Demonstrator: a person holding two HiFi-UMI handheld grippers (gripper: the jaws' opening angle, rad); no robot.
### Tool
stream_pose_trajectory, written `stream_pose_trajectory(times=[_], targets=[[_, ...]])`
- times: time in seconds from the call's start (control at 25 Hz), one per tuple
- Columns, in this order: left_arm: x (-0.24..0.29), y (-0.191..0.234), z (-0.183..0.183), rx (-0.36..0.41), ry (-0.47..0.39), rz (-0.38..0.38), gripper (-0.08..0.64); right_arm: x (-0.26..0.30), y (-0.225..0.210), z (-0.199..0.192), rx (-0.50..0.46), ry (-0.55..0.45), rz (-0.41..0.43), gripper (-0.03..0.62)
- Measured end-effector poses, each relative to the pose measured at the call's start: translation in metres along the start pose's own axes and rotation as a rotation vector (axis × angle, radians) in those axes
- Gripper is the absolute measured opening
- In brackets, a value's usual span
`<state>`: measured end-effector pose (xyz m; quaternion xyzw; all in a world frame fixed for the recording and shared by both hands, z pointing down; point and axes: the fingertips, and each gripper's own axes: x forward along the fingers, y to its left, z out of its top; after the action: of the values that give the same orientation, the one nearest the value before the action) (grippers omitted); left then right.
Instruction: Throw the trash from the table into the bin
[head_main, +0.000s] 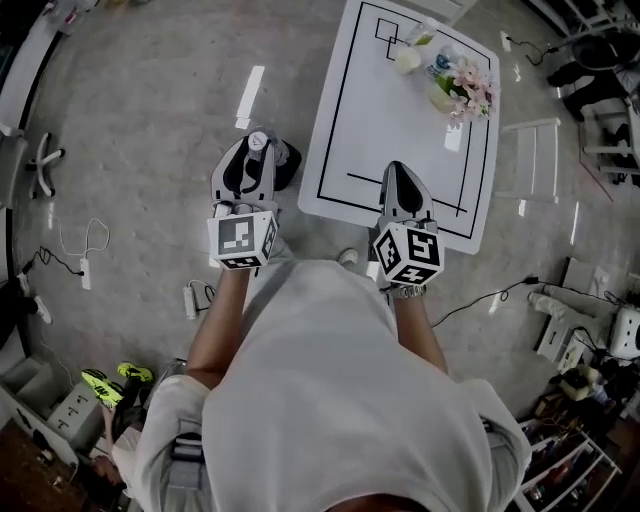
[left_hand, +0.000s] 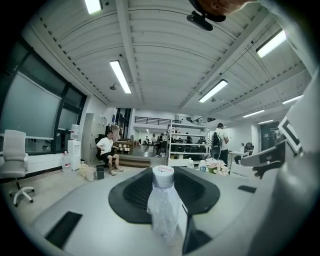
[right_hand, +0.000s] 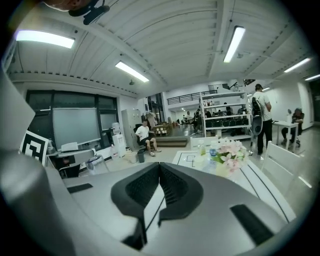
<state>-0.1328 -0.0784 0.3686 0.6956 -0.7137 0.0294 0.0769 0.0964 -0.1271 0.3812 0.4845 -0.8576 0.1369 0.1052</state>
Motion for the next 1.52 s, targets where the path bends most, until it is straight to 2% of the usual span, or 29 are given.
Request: stream_pose_trajectory(times=[0.16, 0.32, 0.52, 0.64, 0.76, 0.92, 1.04, 1.16, 1.32, 1.52], targets=[[-0.001, 0.067, -0.009, 0.01, 0.044, -0.066, 0.14, 0.035, 0.08, 0.0, -0.014, 0.02, 0.002, 0.011], [0.012, 0.116, -0.028, 0.026, 0.076, -0.138, 0.14, 0.068, 0.132, -0.006, -0.018, 0.021, -0.01, 0.011], [0.029, 0.137, -0.061, 0.023, 0.114, -0.211, 0.14, 0.097, 0.165, -0.034, -0.004, 0.068, -0.012, 0.011], [0.037, 0.141, -0.088, 0.004, 0.131, -0.265, 0.14, 0.114, 0.182, -0.065, 0.005, 0.115, -0.014, 0.011], [0.056, 0.148, -0.124, -0.003, 0.138, -0.263, 0.14, 0.142, 0.192, -0.098, 0.029, 0.142, -0.002, 0.011], [0.082, 0.149, -0.202, -0.028, 0.191, -0.259, 0.14, 0.179, 0.204, -0.151, 0.049, 0.16, 0.043, 0.011], [0.098, 0.138, -0.28, -0.005, 0.26, -0.31, 0.14, 0.201, 0.209, -0.201, 0.072, 0.17, 0.078, 0.011], [0.115, 0.132, -0.358, 0.018, 0.304, -0.325, 0.14, 0.222, 0.207, -0.26, 0.099, 0.196, 0.09, 0.011], [0.135, 0.129, -0.441, -0.007, 0.309, -0.308, 0.14, 0.237, 0.19, -0.334, 0.104, 0.242, 0.079, 0.011], [0.151, 0.134, -0.536, -0.023, 0.309, -0.288, 0.14, 0.254, 0.173, -0.401, 0.065, 0.248, 0.071, 0.011]])
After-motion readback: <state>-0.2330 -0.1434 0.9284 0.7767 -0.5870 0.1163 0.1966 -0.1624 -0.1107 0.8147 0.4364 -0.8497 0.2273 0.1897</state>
